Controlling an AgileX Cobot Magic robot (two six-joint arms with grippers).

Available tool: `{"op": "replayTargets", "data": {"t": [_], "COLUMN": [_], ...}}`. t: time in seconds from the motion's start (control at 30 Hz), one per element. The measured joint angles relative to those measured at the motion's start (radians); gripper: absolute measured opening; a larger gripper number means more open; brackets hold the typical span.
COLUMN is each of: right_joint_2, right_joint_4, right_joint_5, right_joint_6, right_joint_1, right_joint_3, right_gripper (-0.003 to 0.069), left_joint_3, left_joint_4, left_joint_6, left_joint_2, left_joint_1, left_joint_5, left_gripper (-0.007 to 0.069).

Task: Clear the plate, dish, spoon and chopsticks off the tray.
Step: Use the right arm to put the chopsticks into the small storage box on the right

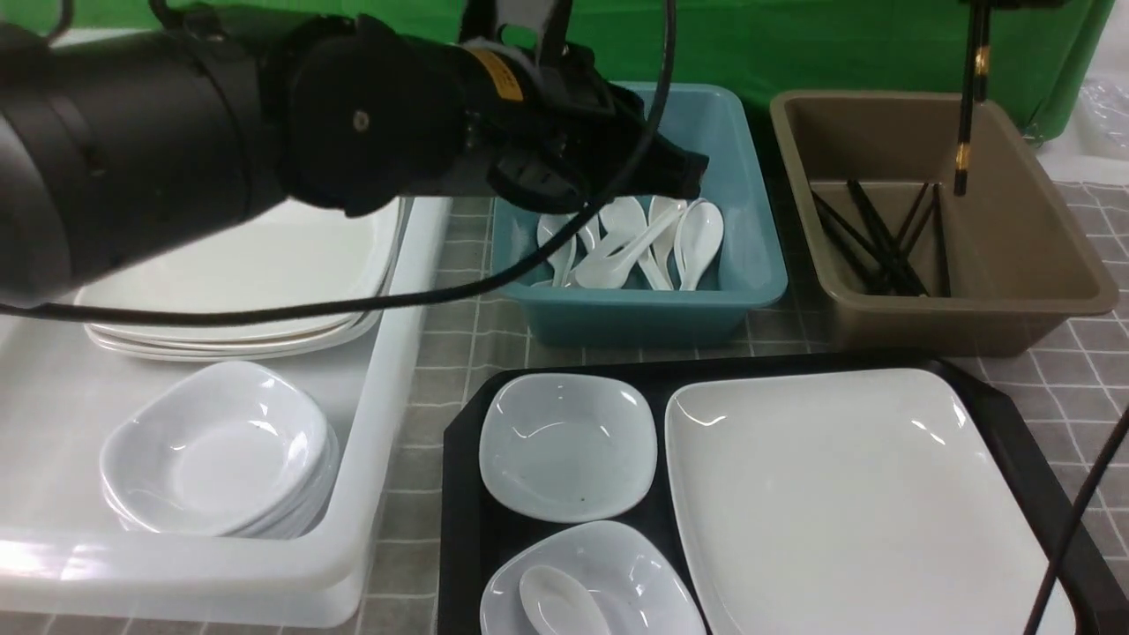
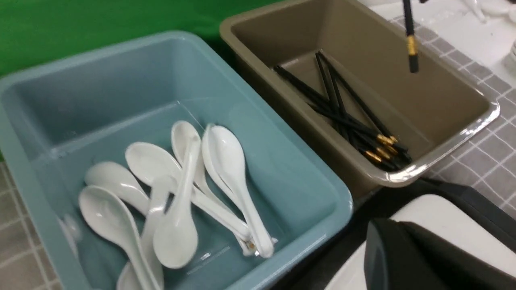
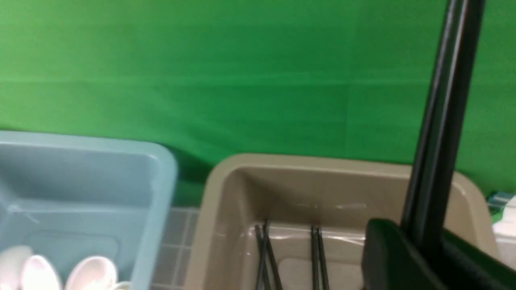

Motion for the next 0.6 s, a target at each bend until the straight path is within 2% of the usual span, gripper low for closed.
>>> {"op": "replayTargets", "data": {"t": [0.13, 0.3, 0.47, 0.6], "right_joint_2": [0.06, 0.105, 0.115, 0.115], "right_joint_4": [0.0, 0.0, 0.001, 0.001], "right_joint_5": [-0.004, 0.077, 0.185, 0.261], "right_joint_6": [0.001, 0.004, 0.004, 0.004], "right_joint_1": [-0.001, -0.002, -0.002, -0.002], "right_joint_3": [0.0, 0.0, 0.0, 0.0], "right_gripper": [0.0069, 0.0093, 0.0192, 0.026], "left_joint_3": [-0.004, -0.015, -0.015, -0.016], "left_joint_4": [-0.032, -0.045, -0.045, -0.047], "left_joint_6": [0.036, 0.041, 0.041, 0.041], "left_joint_2": [0.011, 0.011, 0.011, 0.011], "left_joint_1": [-0.003, -0.003, -0.003, -0.003], "left_joint_5": [0.09, 0.318, 0.489, 0.522], "left_gripper": [0.0004, 0.0004, 0.0004, 0.0004]}}
